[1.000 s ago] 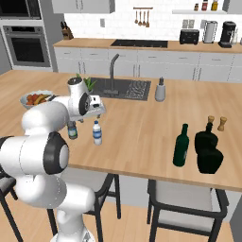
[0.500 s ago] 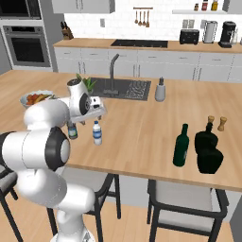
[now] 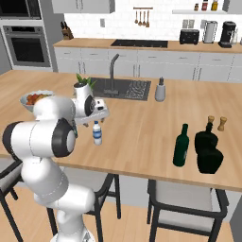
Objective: Move the plastic bottles in the middle to the plastics group, and the glass bottles in the middle to the glass group.
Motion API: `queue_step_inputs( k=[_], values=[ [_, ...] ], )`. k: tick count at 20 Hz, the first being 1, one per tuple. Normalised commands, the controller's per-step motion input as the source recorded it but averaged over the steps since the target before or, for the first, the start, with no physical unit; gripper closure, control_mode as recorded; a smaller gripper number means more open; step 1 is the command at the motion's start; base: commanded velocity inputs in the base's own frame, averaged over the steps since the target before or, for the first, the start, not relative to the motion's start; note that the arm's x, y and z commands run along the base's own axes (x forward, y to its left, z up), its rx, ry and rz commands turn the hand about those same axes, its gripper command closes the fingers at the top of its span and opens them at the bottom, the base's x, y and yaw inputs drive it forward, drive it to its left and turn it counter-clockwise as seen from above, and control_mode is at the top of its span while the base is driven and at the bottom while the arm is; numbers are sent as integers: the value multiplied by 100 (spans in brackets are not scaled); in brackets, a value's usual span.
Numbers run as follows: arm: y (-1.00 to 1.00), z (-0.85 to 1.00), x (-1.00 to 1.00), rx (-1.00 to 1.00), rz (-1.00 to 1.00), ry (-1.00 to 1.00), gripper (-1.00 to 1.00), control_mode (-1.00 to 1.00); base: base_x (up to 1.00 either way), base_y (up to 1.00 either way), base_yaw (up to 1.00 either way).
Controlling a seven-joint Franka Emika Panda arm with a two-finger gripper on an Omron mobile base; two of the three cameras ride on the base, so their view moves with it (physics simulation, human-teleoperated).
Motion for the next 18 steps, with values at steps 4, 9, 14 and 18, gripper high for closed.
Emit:
queue_step_inputs(
  k=[4, 9, 14, 18],
  values=[
    [1, -19, 10, 7, 3, 3, -100, -100, 0, 0, 0],
    [0, -14, 0, 5, 0, 2, -100, -100, 0, 0, 0],
    [0, -8, 8, 0, 0, 0, -100, -100, 0, 0, 0],
    [0, -5, 14, 1, 0, 0, -100, -100, 0, 0, 0]
  ],
)
